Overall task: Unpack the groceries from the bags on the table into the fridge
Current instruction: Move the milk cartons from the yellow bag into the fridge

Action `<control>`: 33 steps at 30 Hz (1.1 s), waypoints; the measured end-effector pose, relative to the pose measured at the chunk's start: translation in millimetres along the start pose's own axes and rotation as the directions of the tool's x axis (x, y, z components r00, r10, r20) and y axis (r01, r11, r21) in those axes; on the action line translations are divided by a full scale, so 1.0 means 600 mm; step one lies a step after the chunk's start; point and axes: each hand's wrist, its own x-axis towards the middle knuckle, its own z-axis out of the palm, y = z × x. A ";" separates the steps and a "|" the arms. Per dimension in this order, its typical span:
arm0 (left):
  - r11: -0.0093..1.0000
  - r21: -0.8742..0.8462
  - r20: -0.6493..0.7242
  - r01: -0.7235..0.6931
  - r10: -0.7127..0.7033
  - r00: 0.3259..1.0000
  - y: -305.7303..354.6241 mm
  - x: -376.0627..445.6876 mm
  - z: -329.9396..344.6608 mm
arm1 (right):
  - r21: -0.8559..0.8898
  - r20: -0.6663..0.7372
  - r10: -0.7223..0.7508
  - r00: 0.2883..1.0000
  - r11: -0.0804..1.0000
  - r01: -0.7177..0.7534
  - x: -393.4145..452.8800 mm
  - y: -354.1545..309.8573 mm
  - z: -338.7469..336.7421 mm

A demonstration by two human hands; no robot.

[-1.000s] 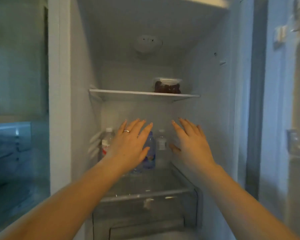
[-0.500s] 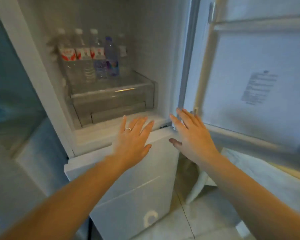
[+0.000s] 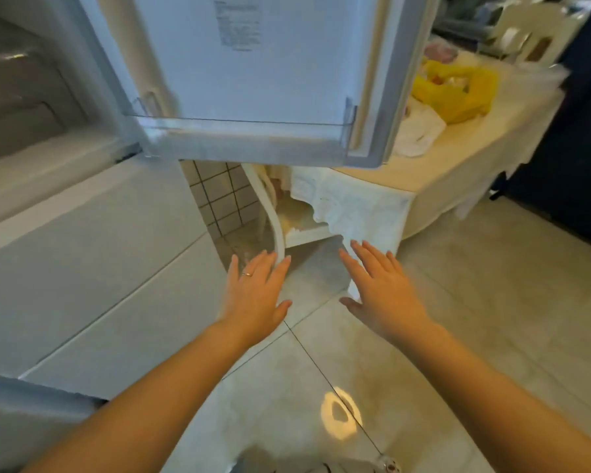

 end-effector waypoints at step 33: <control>0.935 -0.110 0.058 -0.338 0.345 0.937 0.650 0.845 0.029 | -0.038 0.107 0.315 0.943 0.949 -0.312 0.181 0.955 -0.044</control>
